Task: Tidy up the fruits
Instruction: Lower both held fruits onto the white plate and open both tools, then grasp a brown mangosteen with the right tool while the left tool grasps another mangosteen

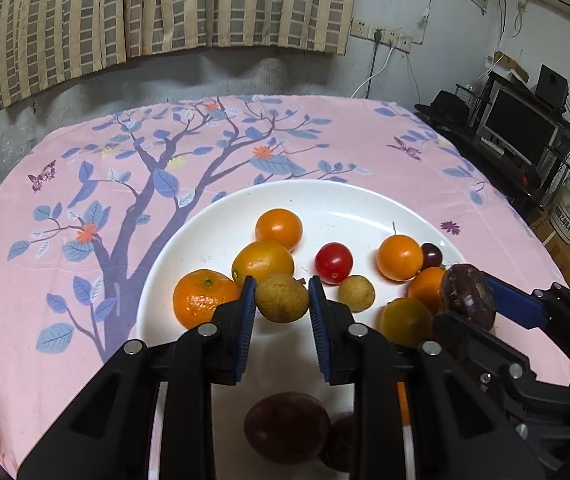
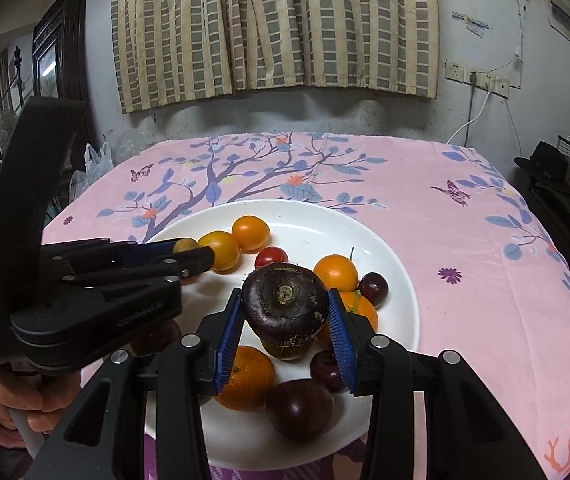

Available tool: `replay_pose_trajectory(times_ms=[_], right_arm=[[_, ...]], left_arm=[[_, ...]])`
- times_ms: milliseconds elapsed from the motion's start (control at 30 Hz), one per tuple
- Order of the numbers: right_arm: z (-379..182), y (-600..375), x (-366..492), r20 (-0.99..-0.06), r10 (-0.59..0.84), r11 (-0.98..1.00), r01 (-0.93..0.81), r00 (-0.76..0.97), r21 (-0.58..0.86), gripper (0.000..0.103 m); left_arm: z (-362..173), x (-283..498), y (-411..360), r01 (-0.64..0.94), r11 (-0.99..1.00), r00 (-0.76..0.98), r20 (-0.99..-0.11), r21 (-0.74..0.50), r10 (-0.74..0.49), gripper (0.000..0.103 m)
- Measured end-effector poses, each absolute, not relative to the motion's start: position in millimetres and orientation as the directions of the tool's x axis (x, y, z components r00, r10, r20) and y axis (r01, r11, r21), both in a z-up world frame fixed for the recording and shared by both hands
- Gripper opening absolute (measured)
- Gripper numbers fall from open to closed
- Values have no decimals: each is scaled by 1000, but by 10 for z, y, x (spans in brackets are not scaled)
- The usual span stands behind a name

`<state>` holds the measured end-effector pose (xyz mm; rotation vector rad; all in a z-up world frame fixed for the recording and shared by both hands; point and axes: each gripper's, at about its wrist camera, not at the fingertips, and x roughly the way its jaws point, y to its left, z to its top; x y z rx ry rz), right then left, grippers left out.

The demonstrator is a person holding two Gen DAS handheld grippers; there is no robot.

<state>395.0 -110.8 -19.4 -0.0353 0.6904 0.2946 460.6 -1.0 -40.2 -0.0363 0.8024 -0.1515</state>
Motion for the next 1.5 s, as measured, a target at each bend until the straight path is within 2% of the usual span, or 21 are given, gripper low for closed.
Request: replay_pose_trajectory(times_ms=[400,467,533,567,633,667,733,867,1033,1200,1500], right_arm=[[-323,-1013,4097,-676,263,952,-300,689,64,43],[-311,-1018,4085,-680,256,953,-298,687,58,43],[-249,-1059,4037,-672,267,952,-299,691,71,47],[-207,-1084,4006,-665,274,951,-301,694,77,48],[-103,-1163,3899,-643,279,951,-300,713,80,55],[-54,-1209,3820,-632,279,951,-298,723,79,56],[-21,-1298,3691,-627,284,950,-299,725,85,57],[-74,-1540,3411,-638,326,941,-306,697,147,57],[-248,-1765,3033,-683,311,942,-308,661,130,57],[-489,-1902,2808,-756,294,943,-308,585,128,57],[-620,-1796,2695,-789,298,925,-367,537,100,57]], left_arm=[[-564,4708,-16,106,990,650,-747,-88,-136,28],[-519,4669,-18,105,990,653,-745,-90,-137,35],[-415,4577,-19,105,990,669,-729,-97,-142,54],[-361,4518,-17,101,991,681,-719,-92,-137,60],[-233,4346,-23,73,996,719,-689,-57,-93,89],[-154,4208,-30,49,998,755,-653,-28,-55,92],[-35,3959,-61,52,999,796,-604,6,-38,92],[51,3607,-118,92,996,800,-595,-5,-76,97],[-136,3203,-234,181,983,756,-636,-24,-155,97],[-373,2918,-419,246,969,727,-666,22,-169,97],[-515,2865,-425,241,971,694,-699,0,-172,97]])
